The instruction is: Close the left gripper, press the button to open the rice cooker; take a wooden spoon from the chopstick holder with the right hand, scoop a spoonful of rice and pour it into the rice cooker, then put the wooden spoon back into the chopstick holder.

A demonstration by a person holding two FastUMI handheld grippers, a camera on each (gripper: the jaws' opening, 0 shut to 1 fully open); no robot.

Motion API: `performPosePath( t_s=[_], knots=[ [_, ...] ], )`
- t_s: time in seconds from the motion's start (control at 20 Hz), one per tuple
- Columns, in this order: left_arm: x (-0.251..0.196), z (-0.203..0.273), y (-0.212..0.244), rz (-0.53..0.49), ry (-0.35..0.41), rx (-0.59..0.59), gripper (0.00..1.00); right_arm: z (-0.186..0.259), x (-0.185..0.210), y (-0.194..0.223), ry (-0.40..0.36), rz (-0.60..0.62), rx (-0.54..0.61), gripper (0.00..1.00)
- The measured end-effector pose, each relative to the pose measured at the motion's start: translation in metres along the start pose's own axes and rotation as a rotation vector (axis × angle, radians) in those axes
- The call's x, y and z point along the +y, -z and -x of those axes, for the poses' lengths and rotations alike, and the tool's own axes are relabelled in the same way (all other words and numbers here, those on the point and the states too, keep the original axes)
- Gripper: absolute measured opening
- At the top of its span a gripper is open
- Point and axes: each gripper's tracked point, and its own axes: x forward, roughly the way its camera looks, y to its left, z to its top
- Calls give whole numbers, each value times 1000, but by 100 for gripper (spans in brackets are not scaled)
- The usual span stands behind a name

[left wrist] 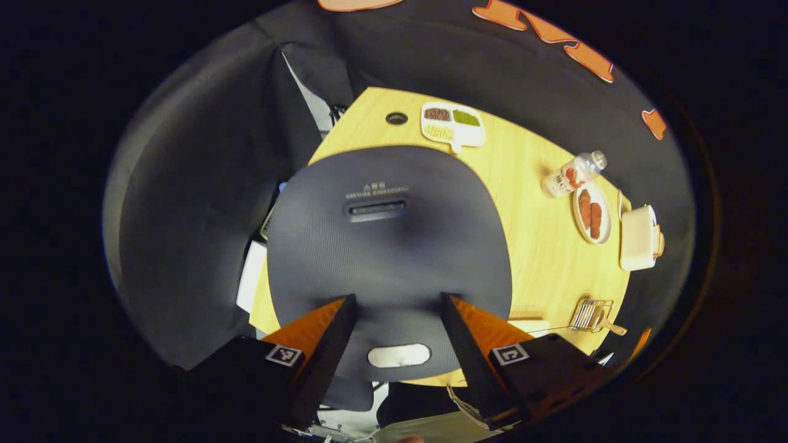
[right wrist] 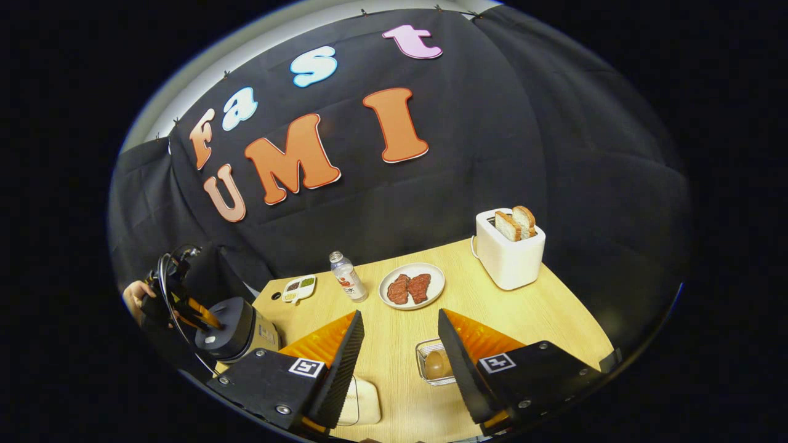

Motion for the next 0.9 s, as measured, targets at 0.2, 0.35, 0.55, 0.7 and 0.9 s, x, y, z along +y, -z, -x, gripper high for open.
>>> performPosePath(
  t_s=[0.2,0.35,0.55,0.7,0.9],
  knots=[
    [-2,2,5,9,-6,42,96,-2,12,4,-22,22,15,76],
    [-3,1,6,17,-11,19,98,-5,29,0,-53,41,5,77],
    [-3,2,9,17,-18,-102,98,-7,61,-11,-111,98,-28,77],
    [-3,7,6,53,-37,-330,99,-7,87,-15,-154,155,-46,76],
    [-3,9,3,27,-71,-603,99,-12,121,-12,-212,187,-23,76]
  ],
)
